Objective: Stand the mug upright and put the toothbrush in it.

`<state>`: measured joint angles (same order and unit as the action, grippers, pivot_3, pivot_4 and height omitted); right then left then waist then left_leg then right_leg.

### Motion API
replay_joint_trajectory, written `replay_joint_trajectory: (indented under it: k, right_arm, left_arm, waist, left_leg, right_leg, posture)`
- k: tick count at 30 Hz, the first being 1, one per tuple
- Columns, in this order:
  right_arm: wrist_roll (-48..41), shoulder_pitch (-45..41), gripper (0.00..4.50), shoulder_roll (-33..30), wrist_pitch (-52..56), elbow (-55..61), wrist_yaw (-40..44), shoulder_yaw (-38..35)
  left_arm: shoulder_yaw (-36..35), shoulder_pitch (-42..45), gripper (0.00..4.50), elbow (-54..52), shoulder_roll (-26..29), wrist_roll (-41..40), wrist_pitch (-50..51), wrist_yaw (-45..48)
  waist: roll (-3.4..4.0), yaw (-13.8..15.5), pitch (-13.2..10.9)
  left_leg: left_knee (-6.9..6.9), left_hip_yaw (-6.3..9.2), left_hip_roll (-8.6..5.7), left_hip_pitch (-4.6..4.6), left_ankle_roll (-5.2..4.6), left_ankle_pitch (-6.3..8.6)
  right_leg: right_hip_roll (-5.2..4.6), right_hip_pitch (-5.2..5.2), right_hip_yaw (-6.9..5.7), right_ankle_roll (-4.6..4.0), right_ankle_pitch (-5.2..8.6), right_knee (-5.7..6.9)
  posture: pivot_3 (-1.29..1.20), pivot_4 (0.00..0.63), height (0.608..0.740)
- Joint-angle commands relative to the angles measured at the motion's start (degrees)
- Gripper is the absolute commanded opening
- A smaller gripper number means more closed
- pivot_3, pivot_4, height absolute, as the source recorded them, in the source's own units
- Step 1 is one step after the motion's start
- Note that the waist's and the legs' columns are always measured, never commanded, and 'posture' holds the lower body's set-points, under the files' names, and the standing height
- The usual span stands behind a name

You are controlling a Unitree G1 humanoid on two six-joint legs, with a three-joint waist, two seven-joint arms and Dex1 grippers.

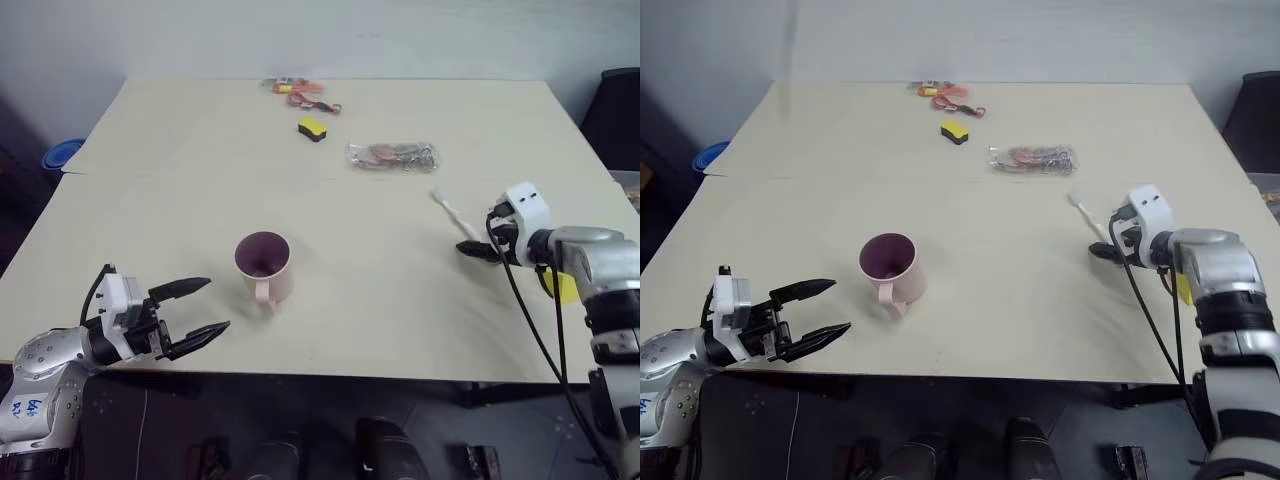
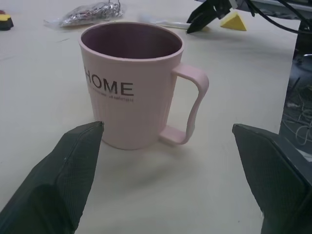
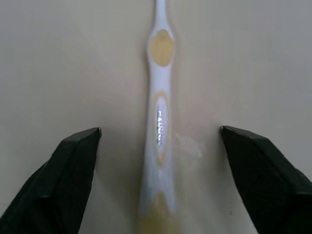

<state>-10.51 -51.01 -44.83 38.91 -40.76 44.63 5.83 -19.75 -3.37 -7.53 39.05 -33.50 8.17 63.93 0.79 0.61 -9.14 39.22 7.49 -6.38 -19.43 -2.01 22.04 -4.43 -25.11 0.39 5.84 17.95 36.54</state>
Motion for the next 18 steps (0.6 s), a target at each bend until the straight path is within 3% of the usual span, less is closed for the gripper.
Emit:
replay_joint_trajectory:
  k: [1, 9, 12, 15, 18]
  right_arm:
    - [4.6, -3.5, 2.96, -0.2, -0.8, -8.2, 2.4, 2.3]
    - [6.6, -7.7, 0.36, 1.2, -2.5, -13.7, 8.5, 2.5]
    - [0.7, -5.1, 0.27, 3.1, -10.0, -8.7, 14.1, -3.2]
    - [-10.3, 0.7, 0.27, 8.3, -18.9, 5.3, 22.6, -11.5]
    - [-17.5, 5.4, 0.27, 15.8, -18.8, 19.3, 21.6, -14.4]
  left_arm:
    - [-1.6, -1.1, 4.5, -1.6, 0.9, -0.1, -1.2, 0.4]
    - [-1.1, -1.5, 4.5, -1.9, 1.2, 0.0, -1.7, 0.2]
    - [-1.5, -1.9, 4.5, -2.1, 0.9, -0.5, -1.5, 0.0]
    - [-2.4, -2.0, 4.5, -2.3, 0.3, -1.6, -0.6, -1.0]
    - [-3.1, -1.6, 4.5, -1.9, -0.3, -2.7, 0.4, -2.5]
  waist:
    - [-0.02, 0.0, 0.0]
    - [-0.02, -0.3, 0.0]
    - [-0.03, -0.7, 0.0]
    - [-0.01, -1.3, 0.0]
    - [0.08, -2.4, -0.1]
  left_leg:
    - [0.0, 0.0, 0.02, 0.01, 0.0, 0.0]
    - [-0.02, -0.01, 0.06, 0.02, 0.01, 0.0]
    - [-0.04, -0.02, 0.06, 0.02, 0.01, 0.0]
    - [-0.06, -0.14, 0.11, -0.01, 0.04, 0.02]
    - [-0.06, -0.3, 0.17, -0.03, 0.07, 0.03]
  right_leg:
    - [0.0, 0.0, 0.0, 0.0, 0.0, 0.02]
    - [0.02, -0.05, -0.01, 0.0, 0.0, 0.1]
    - [0.02, -0.08, -0.01, 0.0, 0.0, 0.11]
    - [0.05, -0.21, -0.03, 0.0, 0.0, 0.22]
    - [0.05, -0.37, -0.06, 0.0, 0.0, 0.44]
  posture:
    - [0.0, 0.15, 0.74]
    - [0.0, 0.15, 0.74]
    - [0.0, 0.15, 0.74]
    - [0.0, 0.15, 0.74]
    - [0.0, 0.15, 0.74]
